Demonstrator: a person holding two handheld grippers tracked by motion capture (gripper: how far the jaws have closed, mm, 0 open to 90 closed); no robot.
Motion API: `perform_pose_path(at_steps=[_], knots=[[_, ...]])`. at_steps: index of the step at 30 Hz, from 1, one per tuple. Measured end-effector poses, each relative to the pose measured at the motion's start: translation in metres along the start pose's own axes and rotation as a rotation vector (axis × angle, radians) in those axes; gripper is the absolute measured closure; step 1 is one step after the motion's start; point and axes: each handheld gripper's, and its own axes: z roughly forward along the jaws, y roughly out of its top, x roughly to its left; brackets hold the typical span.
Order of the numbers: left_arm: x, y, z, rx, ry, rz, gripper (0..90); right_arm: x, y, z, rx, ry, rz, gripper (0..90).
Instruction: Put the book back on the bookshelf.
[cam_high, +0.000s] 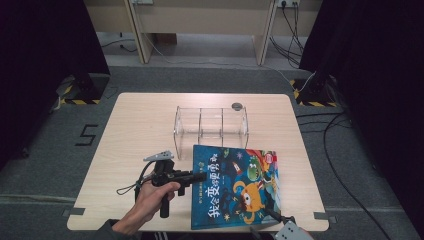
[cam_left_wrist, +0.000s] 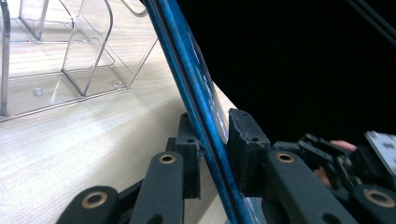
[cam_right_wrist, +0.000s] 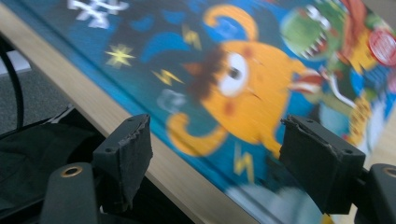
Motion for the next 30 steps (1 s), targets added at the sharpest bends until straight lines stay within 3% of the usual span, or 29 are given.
perform_pose_path(at_steps=[6, 9, 10, 18, 21, 26, 30], knots=[[-0.002, 0.003, 0.002, 0.005, 0.013, -0.011, 74.0, 0.026, 0.005, 0.007, -0.013, -0.006, -0.098, 24.1], [-0.004, 0.004, 0.002, 0.011, 0.022, -0.015, 73.8, 0.039, 0.007, 0.011, -0.018, -0.048, -0.169, 23.3], [-0.005, 0.005, 0.002, 0.012, 0.025, -0.015, 73.8, 0.041, 0.008, 0.012, -0.016, -0.059, -0.170, 22.8], [-0.011, 0.006, 0.003, 0.013, 0.040, -0.019, 73.6, 0.054, 0.013, 0.025, -0.009, -0.150, -0.281, 23.9], [-0.016, 0.006, 0.003, 0.003, 0.044, -0.012, 73.4, 0.058, 0.016, 0.029, -0.021, -0.189, -0.300, 23.5], [-0.025, 0.006, 0.004, 0.004, 0.048, 0.004, 73.5, 0.061, 0.017, 0.034, -0.018, -0.211, -0.315, 21.4], [-0.029, 0.007, 0.007, 0.006, 0.044, 0.001, 73.4, 0.064, 0.018, 0.037, -0.023, -0.236, -0.355, 20.5]])
